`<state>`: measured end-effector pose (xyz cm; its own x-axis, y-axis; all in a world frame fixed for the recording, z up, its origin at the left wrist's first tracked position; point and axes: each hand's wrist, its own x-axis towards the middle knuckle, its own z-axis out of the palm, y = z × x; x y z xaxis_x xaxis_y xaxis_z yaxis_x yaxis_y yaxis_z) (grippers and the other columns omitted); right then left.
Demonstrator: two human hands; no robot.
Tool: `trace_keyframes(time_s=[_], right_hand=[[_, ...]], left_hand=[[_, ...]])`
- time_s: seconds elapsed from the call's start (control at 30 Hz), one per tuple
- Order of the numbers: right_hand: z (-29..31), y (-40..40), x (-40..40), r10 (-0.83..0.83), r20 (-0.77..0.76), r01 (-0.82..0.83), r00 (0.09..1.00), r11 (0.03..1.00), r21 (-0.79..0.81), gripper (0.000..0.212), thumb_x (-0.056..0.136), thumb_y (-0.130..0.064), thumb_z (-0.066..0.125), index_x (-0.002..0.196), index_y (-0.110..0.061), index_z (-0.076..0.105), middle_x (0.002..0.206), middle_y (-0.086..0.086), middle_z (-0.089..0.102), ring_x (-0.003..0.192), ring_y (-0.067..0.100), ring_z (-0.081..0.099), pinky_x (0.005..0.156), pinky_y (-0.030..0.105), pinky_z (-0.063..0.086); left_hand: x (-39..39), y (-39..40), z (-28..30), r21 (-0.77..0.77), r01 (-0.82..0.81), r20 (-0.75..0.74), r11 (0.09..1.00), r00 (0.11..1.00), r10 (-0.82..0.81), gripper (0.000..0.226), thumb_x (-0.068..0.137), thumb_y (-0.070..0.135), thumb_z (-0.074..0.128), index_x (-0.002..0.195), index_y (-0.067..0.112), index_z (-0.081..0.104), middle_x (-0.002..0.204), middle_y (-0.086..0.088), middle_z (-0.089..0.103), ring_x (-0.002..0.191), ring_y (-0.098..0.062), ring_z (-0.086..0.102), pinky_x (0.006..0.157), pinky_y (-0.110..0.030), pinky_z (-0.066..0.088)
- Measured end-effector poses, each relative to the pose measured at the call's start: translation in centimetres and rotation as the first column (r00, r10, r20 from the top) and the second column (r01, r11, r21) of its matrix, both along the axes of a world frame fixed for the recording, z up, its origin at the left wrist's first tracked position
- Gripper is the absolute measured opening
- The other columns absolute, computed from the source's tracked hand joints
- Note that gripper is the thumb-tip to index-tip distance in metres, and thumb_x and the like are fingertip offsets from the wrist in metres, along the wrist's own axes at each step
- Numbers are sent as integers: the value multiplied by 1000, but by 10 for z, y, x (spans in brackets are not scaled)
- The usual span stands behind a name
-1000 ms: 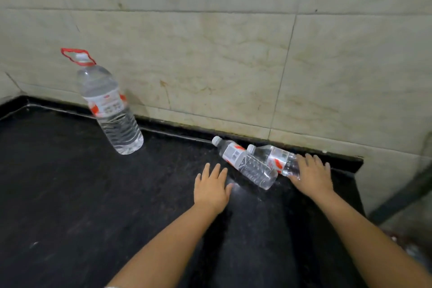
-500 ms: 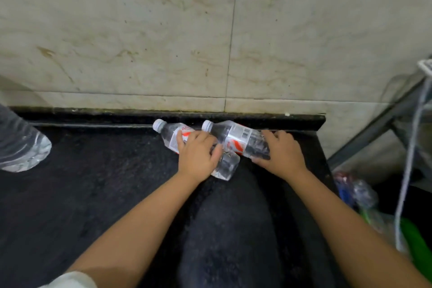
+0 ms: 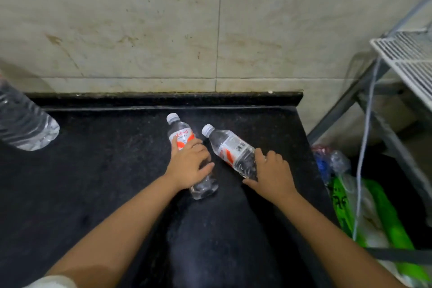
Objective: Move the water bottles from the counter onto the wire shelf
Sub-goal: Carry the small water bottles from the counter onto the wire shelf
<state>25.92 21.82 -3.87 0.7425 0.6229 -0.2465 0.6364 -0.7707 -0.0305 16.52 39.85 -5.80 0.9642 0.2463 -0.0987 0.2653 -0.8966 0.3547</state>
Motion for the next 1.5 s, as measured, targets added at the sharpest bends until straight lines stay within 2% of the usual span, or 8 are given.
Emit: trace_keyframes(time_s=[0.17,0.27,0.37,0.47,0.57,0.73,0.97,1.5], right_hand=[[6,-48,-57,-24,-37,23,999,999,-28,84,82,-56,53,143,-13,16,132,12,38,119,26,40,96,33,35],[9,-72,-90,-62,-70,60,996,997,-40,83,82,-54,53,143,-11,17,132,13,38,119,27,40,95,34,36],[11,-87,-118,-89,-73,80,993,990,-120,87,75,-55,64,138,-6,29,125,15,45,112,29,48,89,36,42],[10,-85,-126,-87,79,92,993,994,-59,90,34,-56,86,99,0,59,87,17,61,75,31,62,60,38,52],[15,-60,-125,-127,-65,126,990,992,-19,91,69,-54,70,135,-7,30,128,14,43,116,29,47,95,40,41],[4,-32,-125,-198,-107,202,974,979,27,91,76,-47,67,141,-9,16,135,13,38,123,28,43,98,37,38],[-3,-31,-136,-223,-8,223,975,973,56,82,79,-42,65,141,-14,17,133,10,38,120,24,42,98,32,36],[89,-105,-125,-423,53,398,904,882,251,72,74,-47,69,127,-14,32,127,8,45,119,25,46,95,34,39]], left_hand=[[-65,-32,2,-142,137,56,980,990,-130,65,64,53,20,85,17,69,100,10,65,131,-8,36,107,-45,-16],[-108,-45,-8,41,257,168,965,951,-261,35,68,36,39,71,24,72,85,13,70,117,-13,53,103,-67,9],[-147,-53,-21,142,323,181,936,921,-346,35,69,33,43,93,27,69,112,2,67,127,-14,34,111,-53,5],[-162,-66,-13,132,198,49,971,977,-206,72,70,42,38,137,22,27,153,-14,12,140,-16,-21,109,-61,12],[-155,-83,13,-131,-171,-304,977,945,124,95,78,42,52,145,21,-12,149,-8,-30,136,-23,-32,116,-52,-2],[-121,-98,20,-146,-614,-288,776,777,560,104,76,36,67,145,10,-5,145,-16,20,133,-32,24,105,-42,31],[-123,-89,17,-130,-718,-302,684,685,663,79,73,39,70,128,3,26,132,-16,37,122,-32,39,94,-38,42],[-87,-127,94,-65,-426,8,902,904,427,59,76,29,66,117,3,33,123,-15,40,116,-31,41,88,-38,43]])
